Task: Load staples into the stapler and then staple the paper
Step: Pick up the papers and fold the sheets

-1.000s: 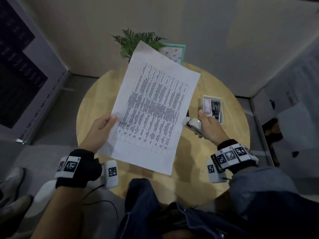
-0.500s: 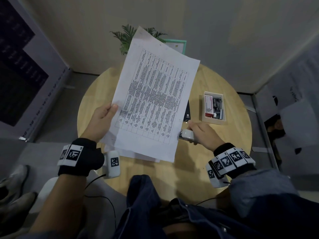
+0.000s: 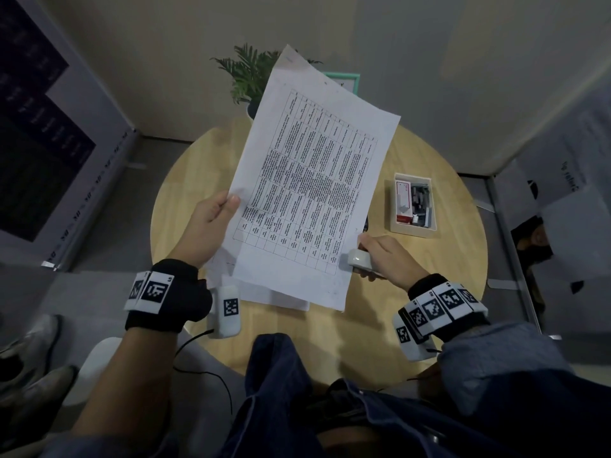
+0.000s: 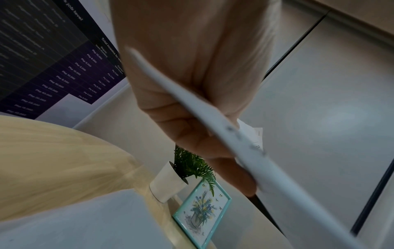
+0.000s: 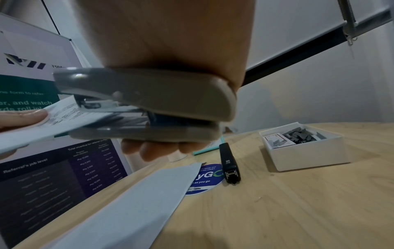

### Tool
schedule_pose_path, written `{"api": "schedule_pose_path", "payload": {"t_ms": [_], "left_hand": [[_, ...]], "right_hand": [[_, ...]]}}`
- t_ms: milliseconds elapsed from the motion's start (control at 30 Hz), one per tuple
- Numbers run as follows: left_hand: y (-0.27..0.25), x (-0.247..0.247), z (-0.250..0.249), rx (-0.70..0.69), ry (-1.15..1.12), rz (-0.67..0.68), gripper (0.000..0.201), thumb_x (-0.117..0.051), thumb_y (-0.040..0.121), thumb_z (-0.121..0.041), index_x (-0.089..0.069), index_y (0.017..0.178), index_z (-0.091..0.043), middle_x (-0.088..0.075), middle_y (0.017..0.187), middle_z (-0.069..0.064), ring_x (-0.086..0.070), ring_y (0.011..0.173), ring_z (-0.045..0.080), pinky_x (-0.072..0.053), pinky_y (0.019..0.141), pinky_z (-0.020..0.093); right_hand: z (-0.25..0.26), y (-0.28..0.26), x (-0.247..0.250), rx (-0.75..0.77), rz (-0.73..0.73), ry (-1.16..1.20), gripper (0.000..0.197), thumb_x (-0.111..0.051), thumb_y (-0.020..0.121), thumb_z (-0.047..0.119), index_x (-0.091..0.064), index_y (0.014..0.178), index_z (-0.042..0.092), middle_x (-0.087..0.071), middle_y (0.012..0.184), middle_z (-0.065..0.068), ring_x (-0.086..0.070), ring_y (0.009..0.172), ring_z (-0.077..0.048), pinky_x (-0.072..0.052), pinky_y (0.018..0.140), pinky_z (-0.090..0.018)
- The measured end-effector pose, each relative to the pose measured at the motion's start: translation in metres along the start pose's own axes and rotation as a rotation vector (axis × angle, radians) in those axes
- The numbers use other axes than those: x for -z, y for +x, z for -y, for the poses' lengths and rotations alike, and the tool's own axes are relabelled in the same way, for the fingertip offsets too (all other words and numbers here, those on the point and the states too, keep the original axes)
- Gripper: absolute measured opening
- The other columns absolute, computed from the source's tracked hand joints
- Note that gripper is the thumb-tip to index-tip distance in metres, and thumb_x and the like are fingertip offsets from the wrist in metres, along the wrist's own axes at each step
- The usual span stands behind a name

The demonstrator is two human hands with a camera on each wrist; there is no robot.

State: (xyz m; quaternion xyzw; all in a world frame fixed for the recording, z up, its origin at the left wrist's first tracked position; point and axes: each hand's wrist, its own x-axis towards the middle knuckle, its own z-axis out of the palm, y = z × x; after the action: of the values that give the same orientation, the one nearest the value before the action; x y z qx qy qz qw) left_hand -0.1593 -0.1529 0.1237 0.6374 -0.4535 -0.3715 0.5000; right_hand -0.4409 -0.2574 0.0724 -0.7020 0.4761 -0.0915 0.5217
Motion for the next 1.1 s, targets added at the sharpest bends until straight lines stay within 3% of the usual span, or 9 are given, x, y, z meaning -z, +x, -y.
{"api": "schedule_pose_path", "payload": {"t_ms": [333,433,600,767,933,1100], "left_hand": [[0.004,0.001,0.004,0.004,0.001,-0.006,0.031,-0.037,0.1,-0.016,-0.064,0.098,-0.028,-0.073,0.093,-0.02,-0.066,0.095,0.001,-0.049,0.087,0.023],[0.004,-0.001,0.004,0.005,-0.001,0.001,0.031,-0.037,0.1,-0.015,-0.064,0.097,-0.03,-0.073,0.093,-0.022,-0.065,0.094,-0.001,-0.049,0.088,0.022],[0.005,-0.001,0.004,0.007,-0.026,-0.001,0.031,-0.036,0.101,-0.014,-0.064,0.099,-0.029,-0.073,0.094,-0.021,-0.066,0.095,0.0,-0.05,0.088,0.022],[0.004,-0.002,0.004,-0.003,-0.036,0.003,0.031,-0.037,0.1,-0.015,-0.064,0.101,-0.029,-0.073,0.096,-0.019,-0.065,0.098,0.002,-0.049,0.09,0.025],[0.005,-0.004,0.004,0.004,-0.034,0.009,0.03,-0.037,0.1,-0.017,-0.065,0.103,-0.028,-0.073,0.099,-0.015,-0.065,0.104,0.01,-0.049,0.095,0.033],[0.007,-0.006,0.004,0.007,-0.042,0.007,0.03,-0.037,0.1,-0.018,-0.065,0.102,-0.03,-0.073,0.1,-0.015,-0.065,0.105,0.012,-0.048,0.095,0.033]], "right_hand": [[0.003,0.0,-0.002,-0.017,-0.03,0.015,0.052,-0.033,0.098,0.04,-0.059,0.069,0.006,-0.067,0.066,-0.021,-0.059,0.054,-0.026,-0.046,0.057,-0.034],[0.003,0.0,-0.003,-0.004,-0.036,-0.035,0.051,-0.03,0.099,0.039,-0.056,0.065,0.011,-0.066,0.06,-0.013,-0.058,0.049,-0.023,-0.046,0.057,-0.032],[0.004,0.001,-0.005,-0.001,-0.061,-0.067,0.051,-0.029,0.1,0.038,-0.057,0.066,0.011,-0.066,0.06,-0.012,-0.059,0.049,-0.023,-0.045,0.058,-0.031],[0.006,-0.001,-0.006,0.033,-0.168,-0.193,0.055,-0.026,0.1,0.039,-0.057,0.064,0.012,-0.069,0.062,-0.014,-0.061,0.054,-0.025,-0.049,0.068,-0.036],[0.005,-0.002,-0.01,0.069,-0.261,-0.31,0.056,-0.025,0.101,0.035,-0.047,0.051,0.024,-0.06,0.054,-0.003,-0.06,0.061,-0.026,-0.045,0.069,-0.036],[0.009,-0.002,-0.011,0.06,-0.311,-0.348,0.055,-0.027,0.102,0.029,-0.041,0.049,0.026,-0.049,0.051,0.004,-0.052,0.062,-0.025,-0.033,0.065,-0.031]]}}
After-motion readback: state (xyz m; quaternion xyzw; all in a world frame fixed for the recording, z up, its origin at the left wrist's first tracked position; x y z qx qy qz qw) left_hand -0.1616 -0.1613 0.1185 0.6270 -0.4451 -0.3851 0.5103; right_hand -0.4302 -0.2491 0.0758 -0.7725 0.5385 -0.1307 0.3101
